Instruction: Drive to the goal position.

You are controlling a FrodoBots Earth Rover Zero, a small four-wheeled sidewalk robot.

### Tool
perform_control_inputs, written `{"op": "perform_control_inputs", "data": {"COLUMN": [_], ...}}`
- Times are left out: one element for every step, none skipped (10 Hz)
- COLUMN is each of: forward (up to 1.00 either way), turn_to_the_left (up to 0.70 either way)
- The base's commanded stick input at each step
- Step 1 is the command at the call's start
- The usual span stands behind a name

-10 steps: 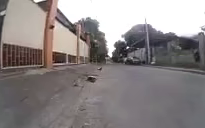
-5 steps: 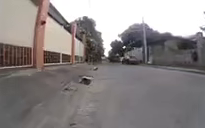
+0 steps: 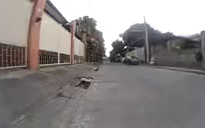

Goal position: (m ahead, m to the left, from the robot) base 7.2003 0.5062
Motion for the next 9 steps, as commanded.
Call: {"op": "perform_control_inputs", "data": {"forward": [0.70,0.70,0.70,0.70,0.70,0.70,0.70,0.70,0.70], "turn_to_the_left": [0.00,0.00,0.00,0.00,0.00,0.00,0.00,0.00,0.00]}}
